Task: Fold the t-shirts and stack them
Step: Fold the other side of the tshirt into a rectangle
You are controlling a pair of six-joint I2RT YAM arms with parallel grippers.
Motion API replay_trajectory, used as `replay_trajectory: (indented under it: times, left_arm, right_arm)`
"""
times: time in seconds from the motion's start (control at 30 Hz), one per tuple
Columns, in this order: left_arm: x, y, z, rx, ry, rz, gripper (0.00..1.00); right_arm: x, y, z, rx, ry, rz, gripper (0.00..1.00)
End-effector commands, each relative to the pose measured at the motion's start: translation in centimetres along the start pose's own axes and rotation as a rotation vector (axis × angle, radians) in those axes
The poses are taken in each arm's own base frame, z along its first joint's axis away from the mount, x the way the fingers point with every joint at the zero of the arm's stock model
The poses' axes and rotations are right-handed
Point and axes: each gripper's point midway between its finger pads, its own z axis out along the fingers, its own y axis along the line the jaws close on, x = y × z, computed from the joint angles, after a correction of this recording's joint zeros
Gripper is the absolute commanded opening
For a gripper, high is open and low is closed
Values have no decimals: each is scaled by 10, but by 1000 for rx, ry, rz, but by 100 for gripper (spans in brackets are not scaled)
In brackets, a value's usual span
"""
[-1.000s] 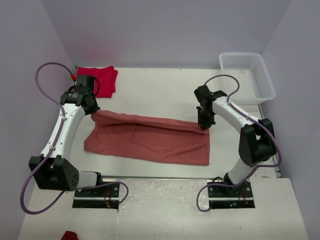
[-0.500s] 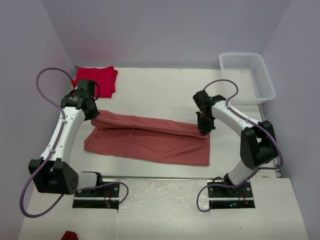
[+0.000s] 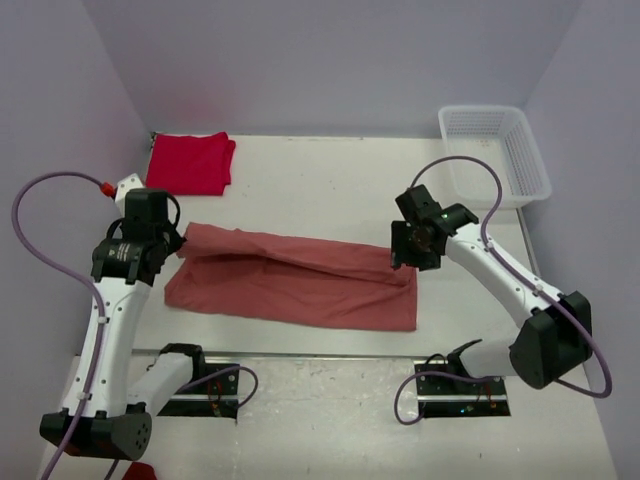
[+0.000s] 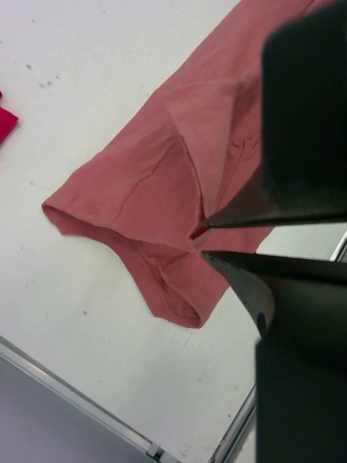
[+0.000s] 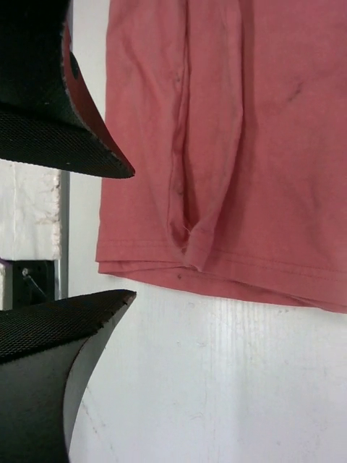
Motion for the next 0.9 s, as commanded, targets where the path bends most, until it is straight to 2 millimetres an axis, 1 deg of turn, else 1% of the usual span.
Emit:
replay_trajectory:
  times: [0.0, 0.03, 0.1, 0.13, 0.2, 0.23, 0.3, 0.33, 0.37, 0.4, 0.43, 0.47, 0.5, 0.53, 0.57, 0.63, 0.67, 0.73, 0.87]
  left_arm:
    - [-6, -9, 2, 12, -12, -73, 23]
    - [-1, -14, 2, 35, 17, -86, 35]
    - [6, -17, 6, 41, 48, -95, 37]
    - [14, -17, 9, 38, 70, -108, 38]
    - [24, -16, 11, 34, 99, -116, 40]
    - [28, -12, 11, 16, 110, -124, 41]
    - [23, -13, 8, 32, 79, -132, 41]
    - [16, -17, 9, 56, 46, -136, 41]
    - [13, -19, 10, 63, 42, -130, 39]
    - [7, -24, 10, 76, 30, -120, 29]
    - [7, -28, 12, 88, 42, -112, 22]
    - [11, -32, 20, 85, 72, -84, 10]
    - [13, -37, 25, 94, 93, -67, 0]
    - [14, -48, 27, 134, 121, -53, 0]
    - [20, -53, 38, 134, 161, -27, 0]
    - [26, -61, 48, 148, 199, 1, 0]
    - [32, -64, 57, 143, 227, 17, 0]
    - [37, -72, 66, 171, 249, 46, 0]
    - [47, -72, 85, 134, 275, 71, 0]
  right_arm:
    - [-13, 0, 3, 42, 7, -6, 65]
    - [-22, 5, 1, 33, -8, -17, 66]
    - [-31, 10, 2, 28, -14, -25, 66]
    - [-39, 14, 4, 24, -17, -29, 66]
    - [-47, 20, 4, 15, -17, -38, 66]
    - [-54, 24, 5, 9, -22, -41, 66]
    - [-59, 31, 8, -16, -15, -59, 67]
    - [-64, 36, 15, -15, 2, -69, 66]
    - [-65, 37, 19, -8, 10, -81, 61]
    - [-72, 40, 20, -10, 5, -79, 55]
    - [-72, 41, 25, -12, 18, -88, 45]
    - [-72, 45, 33, -17, 37, -88, 15]
    - [-73, 46, 35, -18, 40, -86, 4]
    - [-73, 49, 37, -28, 43, -84, 0]
    - [-75, 54, 41, -46, 38, -84, 0]
    - [-74, 67, 45, -112, 61, -92, 0]
    - [-77, 70, 52, -116, 58, -94, 0]
    - [-82, 74, 56, -120, 53, -99, 0]
    - [-87, 84, 67, -152, 77, -136, 0]
